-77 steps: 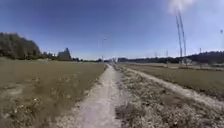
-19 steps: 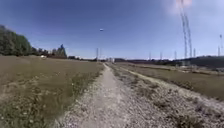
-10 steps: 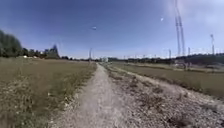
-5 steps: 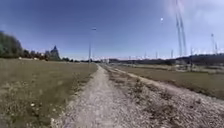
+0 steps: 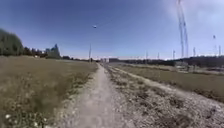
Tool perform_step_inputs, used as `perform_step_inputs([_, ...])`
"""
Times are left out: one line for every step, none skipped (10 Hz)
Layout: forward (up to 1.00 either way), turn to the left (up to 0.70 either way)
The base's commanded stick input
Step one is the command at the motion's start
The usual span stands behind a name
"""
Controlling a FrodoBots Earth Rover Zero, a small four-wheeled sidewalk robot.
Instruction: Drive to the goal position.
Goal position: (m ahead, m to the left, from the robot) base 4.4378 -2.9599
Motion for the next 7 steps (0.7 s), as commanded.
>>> perform_step_inputs([0.7,-0.01])
perform_step_inputs([0.7,-0.16])
perform_step_inputs([0.7,-0.3])
perform_step_inputs([0.7,-0.01])
perform_step_inputs([0.7,0.0])
perform_step_inputs([0.7,0.0])
perform_step_inputs([0.7,0.0])
